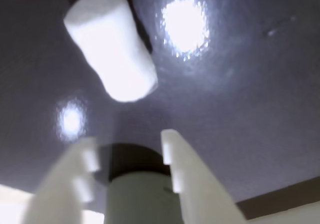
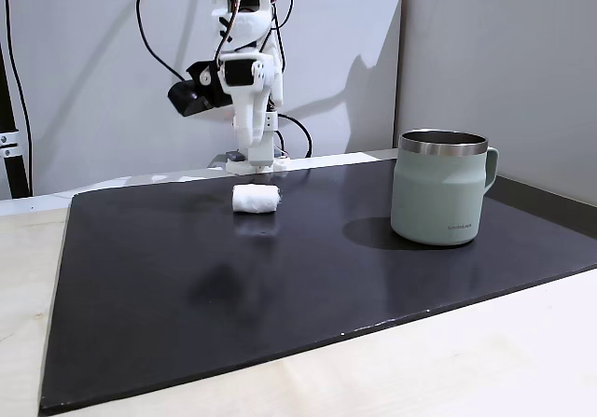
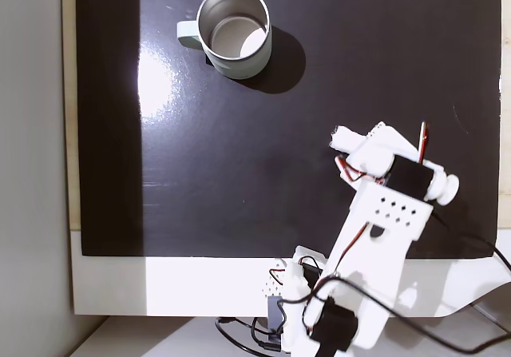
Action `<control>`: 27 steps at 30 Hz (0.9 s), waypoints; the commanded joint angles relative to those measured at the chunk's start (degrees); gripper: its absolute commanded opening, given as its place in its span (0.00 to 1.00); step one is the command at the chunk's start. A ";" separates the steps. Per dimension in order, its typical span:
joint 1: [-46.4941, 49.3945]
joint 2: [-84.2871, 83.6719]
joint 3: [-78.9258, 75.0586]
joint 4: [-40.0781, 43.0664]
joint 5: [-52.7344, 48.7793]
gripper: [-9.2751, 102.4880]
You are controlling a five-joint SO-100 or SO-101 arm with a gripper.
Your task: Grasp a gauze and put it in the cup.
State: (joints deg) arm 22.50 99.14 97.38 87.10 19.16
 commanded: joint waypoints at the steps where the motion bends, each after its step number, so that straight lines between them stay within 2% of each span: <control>1: 0.35 -3.34 -5.19 0.79 -0.35 0.28; 10: 0.00 -15.64 -8.53 0.88 -1.67 0.38; 27: -2.55 -25.75 -8.44 -4.39 -1.23 0.38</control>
State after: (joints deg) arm 20.83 73.39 91.93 83.14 17.67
